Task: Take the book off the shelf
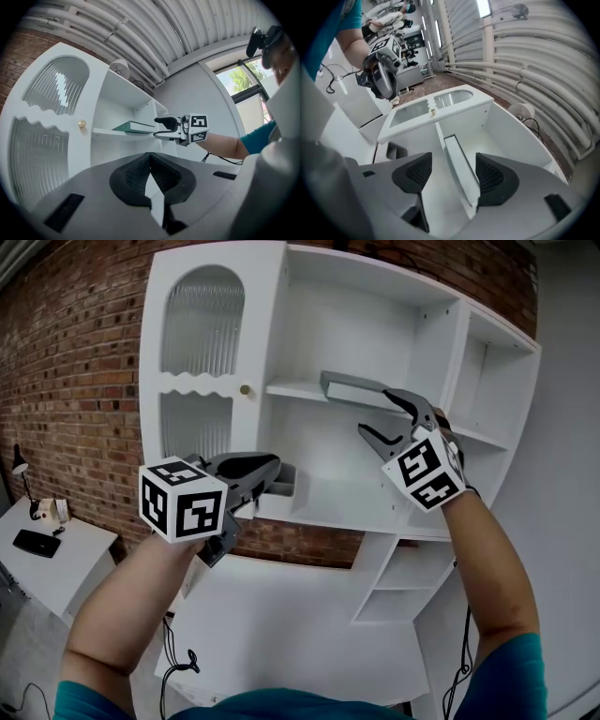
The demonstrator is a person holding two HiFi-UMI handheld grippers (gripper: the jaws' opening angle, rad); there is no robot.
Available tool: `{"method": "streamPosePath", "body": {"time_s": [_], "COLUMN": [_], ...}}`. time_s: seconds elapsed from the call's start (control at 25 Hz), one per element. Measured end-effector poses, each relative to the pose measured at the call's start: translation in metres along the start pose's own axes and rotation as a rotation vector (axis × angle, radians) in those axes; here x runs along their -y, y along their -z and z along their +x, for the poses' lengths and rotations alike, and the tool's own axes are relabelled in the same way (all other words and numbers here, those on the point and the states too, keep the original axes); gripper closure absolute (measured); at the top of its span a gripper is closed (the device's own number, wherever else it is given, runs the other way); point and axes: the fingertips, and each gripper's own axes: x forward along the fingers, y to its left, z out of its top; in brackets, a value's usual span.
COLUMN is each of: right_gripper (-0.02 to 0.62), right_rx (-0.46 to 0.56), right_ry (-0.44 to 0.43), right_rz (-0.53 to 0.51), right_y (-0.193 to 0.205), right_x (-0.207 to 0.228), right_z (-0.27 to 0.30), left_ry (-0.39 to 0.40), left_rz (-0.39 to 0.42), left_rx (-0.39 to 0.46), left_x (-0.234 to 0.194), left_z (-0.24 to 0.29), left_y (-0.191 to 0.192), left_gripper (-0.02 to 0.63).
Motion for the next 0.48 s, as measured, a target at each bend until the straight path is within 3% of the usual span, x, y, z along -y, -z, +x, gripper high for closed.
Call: {"method": "streamPosePath", "body": {"time_s": [0.24, 0.48], "right_gripper": [0.322, 0.319], "right_rx": [-0.082, -0.138], "right_ry": [-0.016, -0.065], "right_rz": [-0.122, -0.176], "right_y": [0.007, 0.017], "right_x": [0.017, 0.019], "right_z": [0.034, 0.063], "left_ry": [-0.003, -0.009], "left_rz": [0.033, 0.035], "left_rx": [-0.017, -0.031], "left_x": [-0.009, -0.02], "left_z": [0.016, 0.033], "left_y": [-0.017, -0.034], "left_gripper": [0.59, 0.589]}}
